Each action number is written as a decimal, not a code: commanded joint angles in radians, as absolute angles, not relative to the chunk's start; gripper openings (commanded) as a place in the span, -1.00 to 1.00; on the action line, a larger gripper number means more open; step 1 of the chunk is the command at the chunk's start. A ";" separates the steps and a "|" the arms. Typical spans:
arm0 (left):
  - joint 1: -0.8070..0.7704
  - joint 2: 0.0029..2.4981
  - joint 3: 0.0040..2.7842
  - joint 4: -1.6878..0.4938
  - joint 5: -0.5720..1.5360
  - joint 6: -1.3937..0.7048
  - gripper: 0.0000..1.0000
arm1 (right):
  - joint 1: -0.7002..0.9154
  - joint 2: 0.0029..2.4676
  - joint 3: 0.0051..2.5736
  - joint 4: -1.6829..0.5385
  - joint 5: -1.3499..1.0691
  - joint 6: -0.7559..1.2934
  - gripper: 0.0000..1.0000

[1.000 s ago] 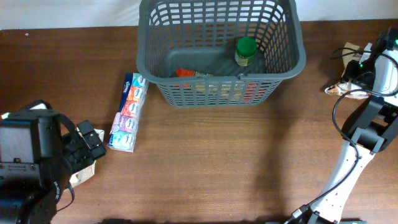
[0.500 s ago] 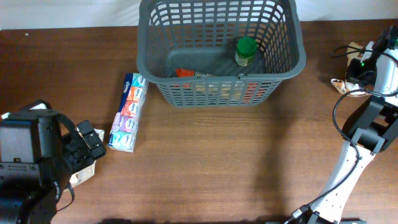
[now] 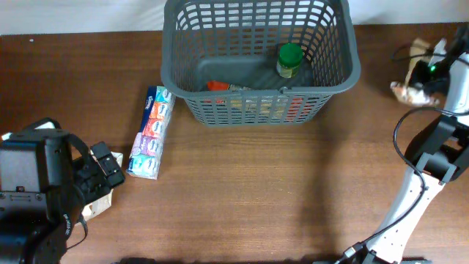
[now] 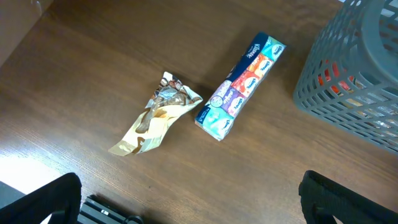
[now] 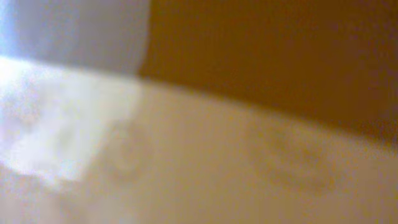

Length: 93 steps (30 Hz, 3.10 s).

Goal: Pack container
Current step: 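Lift the rice bag with the right gripper off the table, then carry the rice bag into the basket and lower it with the right gripper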

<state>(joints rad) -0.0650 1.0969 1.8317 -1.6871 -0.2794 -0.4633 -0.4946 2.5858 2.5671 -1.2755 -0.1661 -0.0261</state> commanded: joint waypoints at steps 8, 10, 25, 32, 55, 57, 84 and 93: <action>-0.060 1.097 1.834 -1.687 -0.275 -0.450 0.99 | -0.446 2.158 2.731 -1.255 -0.225 -0.017 -0.92; -0.060 1.097 1.834 -1.687 -0.275 -0.450 0.99 | -0.438 2.111 2.740 -1.253 -0.234 -0.017 -0.92; -0.060 1.097 1.834 -1.687 -0.276 -0.450 0.99 | -0.023 1.988 2.740 -1.091 -0.511 -0.142 -0.92; -0.060 1.097 1.834 -1.687 -0.276 -0.450 0.99 | 0.192 2.014 2.735 -1.111 -0.396 -0.245 -0.93; -0.060 1.097 1.834 -1.687 -0.275 -0.450 0.99 | 0.279 2.185 2.470 -1.200 -0.301 -0.528 -0.92; -0.060 1.097 1.834 -1.687 -0.276 -0.450 0.99 | 0.279 2.188 2.438 -1.192 -0.301 -0.543 -0.92; -0.060 1.097 1.834 -1.687 -0.276 -0.450 0.99 | 0.279 2.362 2.343 -1.119 -0.231 -0.542 -0.89; -0.060 1.097 1.834 -1.687 -0.275 -0.450 0.99 | 0.279 2.378 2.343 -1.121 -0.231 -0.522 0.58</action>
